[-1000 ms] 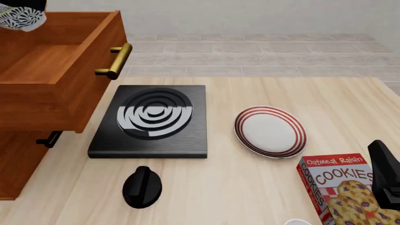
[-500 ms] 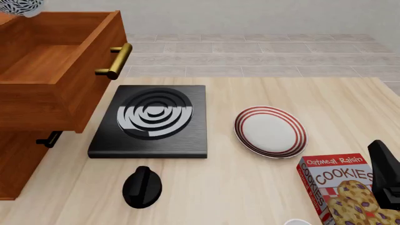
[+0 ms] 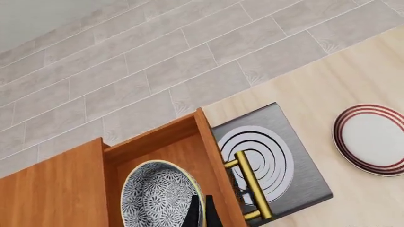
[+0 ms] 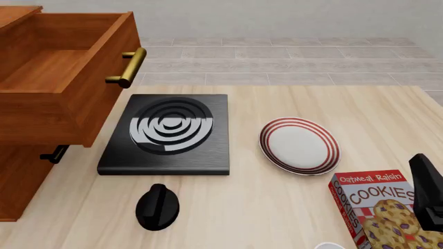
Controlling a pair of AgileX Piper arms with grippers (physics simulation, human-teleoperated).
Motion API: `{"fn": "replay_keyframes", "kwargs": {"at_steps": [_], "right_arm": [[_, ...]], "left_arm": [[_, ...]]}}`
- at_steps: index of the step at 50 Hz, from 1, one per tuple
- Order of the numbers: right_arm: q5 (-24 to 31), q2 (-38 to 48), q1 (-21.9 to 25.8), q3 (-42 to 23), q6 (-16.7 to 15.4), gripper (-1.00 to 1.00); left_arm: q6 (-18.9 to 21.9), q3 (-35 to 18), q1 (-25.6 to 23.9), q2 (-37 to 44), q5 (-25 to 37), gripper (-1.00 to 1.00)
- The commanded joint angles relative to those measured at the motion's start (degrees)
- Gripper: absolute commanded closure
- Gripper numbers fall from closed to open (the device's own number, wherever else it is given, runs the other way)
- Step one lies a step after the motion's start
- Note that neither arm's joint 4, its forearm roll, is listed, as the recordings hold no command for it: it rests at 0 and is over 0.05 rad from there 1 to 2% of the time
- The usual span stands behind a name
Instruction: Pick the akita bowl in the top layer of the wooden cabinet and place it on the plate.
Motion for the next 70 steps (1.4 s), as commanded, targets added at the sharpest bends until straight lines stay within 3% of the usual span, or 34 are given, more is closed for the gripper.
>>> {"fn": "replay_keyframes", "kwargs": {"at_steps": [1,18,44,70], "right_arm": [[0.04,0.00,0.07,-0.11,-0.14,-1.00],[-0.04,-0.01,-0.02,-0.13,-0.29,-1.00],[0.10,0.00,-0.09,-0.36,-0.33,-1.00],[-0.09,-0.01,-0.10,-0.31,-0.57,-1.00]], "left_arm": [[1.53,-4.43,-2.73,0.86,1.22,1.00],[3.69,-4.11,-8.15,1.72,-0.15,1.00],[3.75,-7.65,-14.44,5.64,-1.98,1.00],[6.54,-12.09,-20.52,9.61,-2.23,1.00]]}}
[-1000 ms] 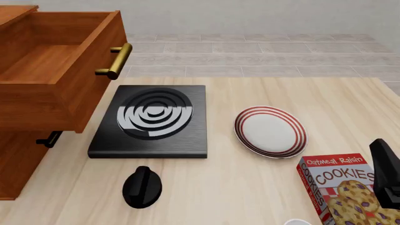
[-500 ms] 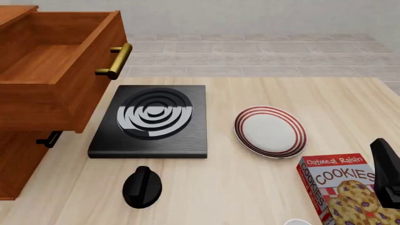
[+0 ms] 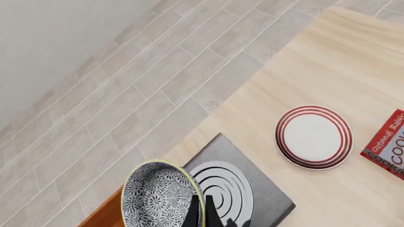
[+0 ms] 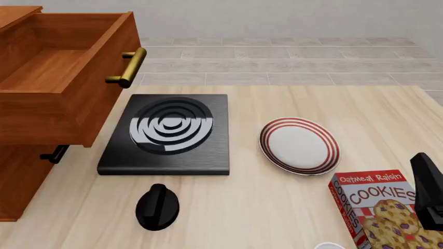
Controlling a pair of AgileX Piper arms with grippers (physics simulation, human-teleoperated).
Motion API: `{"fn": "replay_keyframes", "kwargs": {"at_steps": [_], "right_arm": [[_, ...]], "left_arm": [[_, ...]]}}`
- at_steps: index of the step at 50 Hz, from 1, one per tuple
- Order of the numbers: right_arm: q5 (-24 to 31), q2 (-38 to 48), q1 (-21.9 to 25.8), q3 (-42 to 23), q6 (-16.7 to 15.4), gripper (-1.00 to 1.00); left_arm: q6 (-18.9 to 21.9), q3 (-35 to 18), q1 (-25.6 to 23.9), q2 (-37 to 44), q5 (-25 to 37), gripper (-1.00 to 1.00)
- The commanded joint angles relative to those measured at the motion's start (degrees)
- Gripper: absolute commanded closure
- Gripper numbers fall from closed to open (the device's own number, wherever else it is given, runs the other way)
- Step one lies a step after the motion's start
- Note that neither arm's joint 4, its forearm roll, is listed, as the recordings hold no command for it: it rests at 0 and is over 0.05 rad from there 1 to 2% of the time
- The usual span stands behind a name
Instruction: Pick the akita bowl in the top layer of the wooden cabinet and place it on the plate.
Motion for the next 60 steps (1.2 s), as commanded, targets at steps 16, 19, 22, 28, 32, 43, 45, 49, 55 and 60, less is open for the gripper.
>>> {"fn": "replay_keyframes", "kwargs": {"at_steps": [16,19,22,28,32,43,45,49,55,60], "right_arm": [[-0.23,0.00,0.06,0.15,-0.37,-1.00],[-0.22,0.00,0.11,0.11,-0.42,-1.00],[-0.25,0.00,0.11,0.12,-0.45,-1.00],[-0.43,0.00,0.08,0.29,-0.51,-1.00],[-0.49,0.00,0.03,0.32,-0.54,-1.00],[-0.38,0.00,0.09,0.09,-0.56,-1.00],[-0.36,0.00,0.08,0.06,-0.57,-1.00],[-0.36,0.00,0.07,0.06,-0.55,-1.00],[-0.24,0.00,0.06,-0.06,-0.56,-1.00],[-0.20,0.00,0.07,-0.10,-0.65,-1.00]], "left_arm": [[1.52,-1.54,-5.78,2.88,-1.78,1.00],[1.85,-0.79,-6.55,2.84,-2.61,1.00],[1.59,-1.00,-7.09,3.18,-2.85,1.00],[1.56,0.63,-9.39,3.43,-4.18,1.00],[1.99,1.44,-10.13,3.50,-4.95,1.00],[2.23,3.36,-12.76,3.65,-6.79,1.00],[2.42,4.03,-13.01,3.64,-7.33,1.00],[2.42,4.21,-13.10,3.66,-7.44,1.00],[2.83,9.48,-14.10,3.00,-10.31,1.00],[3.19,12.07,-14.61,2.81,-11.79,1.00]]}}
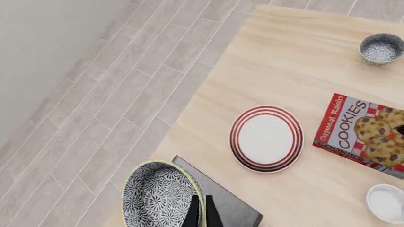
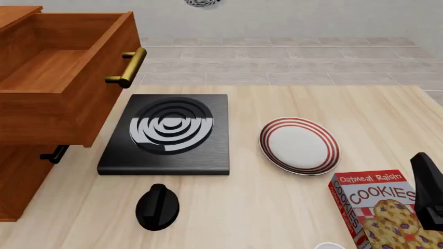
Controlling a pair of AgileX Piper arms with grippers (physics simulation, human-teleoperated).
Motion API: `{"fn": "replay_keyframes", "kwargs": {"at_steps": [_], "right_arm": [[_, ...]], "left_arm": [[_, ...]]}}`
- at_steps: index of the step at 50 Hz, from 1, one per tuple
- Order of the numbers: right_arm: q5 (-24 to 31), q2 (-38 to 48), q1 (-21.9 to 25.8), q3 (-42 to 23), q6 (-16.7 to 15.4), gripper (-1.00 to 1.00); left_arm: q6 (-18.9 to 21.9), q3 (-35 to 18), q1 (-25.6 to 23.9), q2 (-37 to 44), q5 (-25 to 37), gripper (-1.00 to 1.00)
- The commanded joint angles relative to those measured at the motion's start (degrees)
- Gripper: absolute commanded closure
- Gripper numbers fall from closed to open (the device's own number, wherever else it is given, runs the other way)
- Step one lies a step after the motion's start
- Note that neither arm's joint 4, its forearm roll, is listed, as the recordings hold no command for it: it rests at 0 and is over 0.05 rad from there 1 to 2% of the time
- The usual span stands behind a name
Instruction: Pick the akita bowl in the top layer of the wooden cabinet and place it on the plate.
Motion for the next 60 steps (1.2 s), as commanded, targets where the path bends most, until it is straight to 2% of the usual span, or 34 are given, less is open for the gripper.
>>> {"fn": "replay_keyframes", "kwargs": {"at_steps": [1,19,31,60], "right_arm": [[0.11,0.00,0.03,-0.16,-0.04,-1.00],[-0.38,0.00,0.09,0.44,-0.33,-1.00],[-0.57,0.00,-0.21,0.48,-0.24,-1.00],[-0.66,0.00,-0.09,0.54,-0.45,-1.00]], "left_arm": [[1.08,5.80,-1.58,-0.67,-3.72,1.00],[1.97,9.90,-3.25,-0.02,-6.27,1.00],[1.84,15.31,-5.37,0.19,-9.84,1.00],[1.78,21.77,-7.57,1.96,-15.03,1.00]]}}
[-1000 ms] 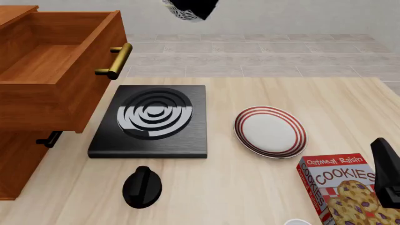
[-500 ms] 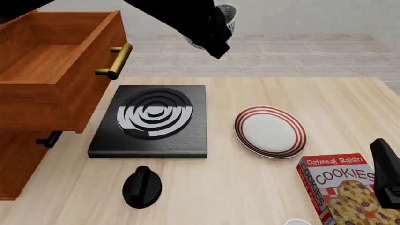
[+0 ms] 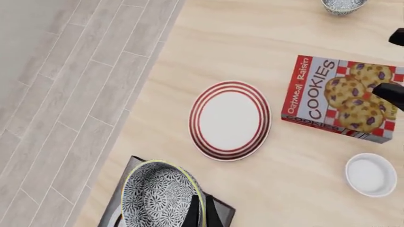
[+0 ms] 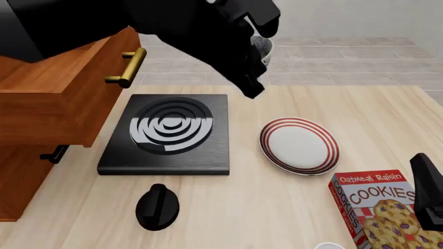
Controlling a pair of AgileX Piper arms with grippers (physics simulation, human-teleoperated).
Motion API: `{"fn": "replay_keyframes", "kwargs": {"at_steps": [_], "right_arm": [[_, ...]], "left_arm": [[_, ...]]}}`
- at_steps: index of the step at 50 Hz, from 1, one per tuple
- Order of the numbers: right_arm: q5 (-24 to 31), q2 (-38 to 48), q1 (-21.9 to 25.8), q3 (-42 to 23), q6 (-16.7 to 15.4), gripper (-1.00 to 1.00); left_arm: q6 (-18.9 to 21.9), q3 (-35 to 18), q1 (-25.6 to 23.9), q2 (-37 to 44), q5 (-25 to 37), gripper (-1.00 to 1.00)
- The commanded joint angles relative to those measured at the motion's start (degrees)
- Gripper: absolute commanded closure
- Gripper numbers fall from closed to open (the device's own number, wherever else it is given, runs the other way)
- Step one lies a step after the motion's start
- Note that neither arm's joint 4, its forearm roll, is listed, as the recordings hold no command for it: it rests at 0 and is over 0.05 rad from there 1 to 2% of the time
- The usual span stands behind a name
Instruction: Pick the akita bowl in the top layer of the wooden cabinet and place it on the plate.
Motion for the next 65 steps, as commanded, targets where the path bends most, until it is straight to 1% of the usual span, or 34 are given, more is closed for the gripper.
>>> {"fn": "replay_keyframes", "kwargs": {"at_steps": [1,5,6,7,11,22,37,51,65], "right_arm": [[-0.02,0.00,0.07,0.04,-0.09,-1.00],[-0.05,0.00,0.04,0.05,-0.06,-1.00],[-0.06,0.00,0.05,0.03,-0.09,-1.00],[-0.08,0.00,0.07,0.01,-0.12,-1.00],[-0.09,0.00,0.04,0.00,-0.17,-1.00],[-0.11,0.00,0.00,-0.05,-0.26,-1.00],[-0.06,0.00,0.02,-0.34,-0.41,-1.00],[-0.11,0.00,0.10,-0.19,-0.61,-1.00],[-0.26,0.00,0.15,-0.17,-0.81,-1.00]], "left_arm": [[-0.36,1.97,-0.94,0.56,-1.86,1.00],[-0.90,1.95,-1.25,0.99,-1.96,1.00],[-1.33,1.91,-1.58,1.22,-1.94,1.00],[-2.84,1.25,-2.05,1.75,-1.56,1.00],[-3.65,1.06,-2.58,2.22,-1.74,1.00],[-4.99,1.72,-4.28,3.47,-3.61,1.00],[-8.03,0.81,-5.52,5.40,-5.14,1.00],[-9.74,0.33,-6.13,7.35,-6.74,1.00],[-12.11,0.02,-8.17,9.65,-8.47,1.00]]}}
